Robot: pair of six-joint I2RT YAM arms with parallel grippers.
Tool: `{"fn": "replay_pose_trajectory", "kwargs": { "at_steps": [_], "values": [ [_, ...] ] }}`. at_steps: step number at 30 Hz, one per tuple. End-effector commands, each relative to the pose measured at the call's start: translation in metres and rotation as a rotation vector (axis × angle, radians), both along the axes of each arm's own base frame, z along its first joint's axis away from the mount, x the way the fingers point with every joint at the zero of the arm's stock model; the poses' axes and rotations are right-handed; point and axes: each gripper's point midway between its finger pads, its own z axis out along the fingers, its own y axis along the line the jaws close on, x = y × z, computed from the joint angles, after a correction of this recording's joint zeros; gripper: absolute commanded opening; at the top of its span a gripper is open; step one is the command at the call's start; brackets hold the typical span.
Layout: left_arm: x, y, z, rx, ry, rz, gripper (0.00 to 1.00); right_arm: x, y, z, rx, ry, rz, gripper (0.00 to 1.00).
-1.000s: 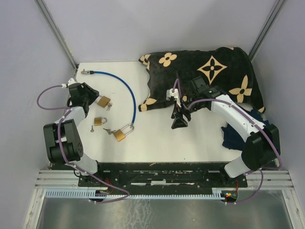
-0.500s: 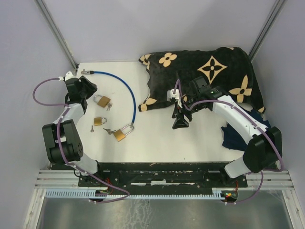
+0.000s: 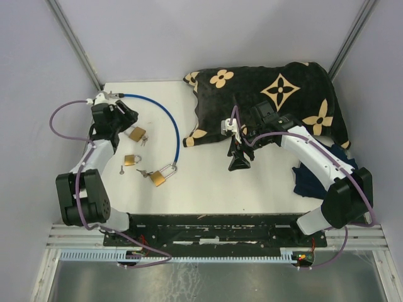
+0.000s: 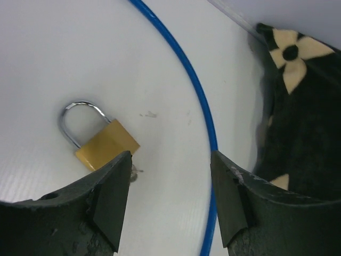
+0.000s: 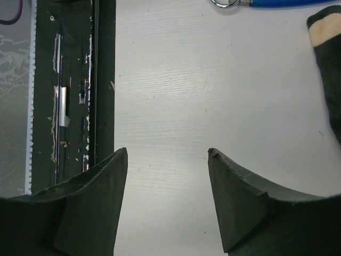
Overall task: Lock with the key
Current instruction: Place the lock at the center of the board.
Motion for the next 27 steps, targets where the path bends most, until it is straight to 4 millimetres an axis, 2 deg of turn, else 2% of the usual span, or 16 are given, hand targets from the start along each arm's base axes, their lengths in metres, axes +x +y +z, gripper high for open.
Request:
{"fn": "replay_pose_trajectory", "kwargs": {
  "at_steps": [1, 6, 14, 20, 24, 27],
  "values": [
    [-0.011, -0.05, 0.032, 0.127, -0.056, -0.135, 0.67, -0.003, 0.001, 0.01, 0.026, -0.034, 0.019, 0.7],
    [-0.034, -0.09, 0.027, 0.286, -0.031, -0.194, 0.67, -0.002, 0.001, 0.008, 0.021, -0.031, 0.018, 0.7],
    [-0.069, -0.125, 0.015, 0.353, -0.037, -0.282, 0.67, -0.001, 0.001, 0.003, 0.013, -0.021, 0.016, 0.7],
    [-0.078, -0.136, -0.024, 0.297, -0.009, -0.338, 0.66, 0.001, 0.0, -0.001, 0.003, -0.015, 0.013, 0.7],
    [-0.078, -0.142, -0.047, 0.268, 0.086, -0.353, 0.57, 0.001, 0.001, -0.005, -0.005, -0.007, 0.013, 0.7],
    [-0.08, -0.149, -0.065, 0.323, 0.163, -0.366, 0.56, 0.002, 0.001, -0.008, -0.011, 0.004, 0.012, 0.7]
  ]
}}
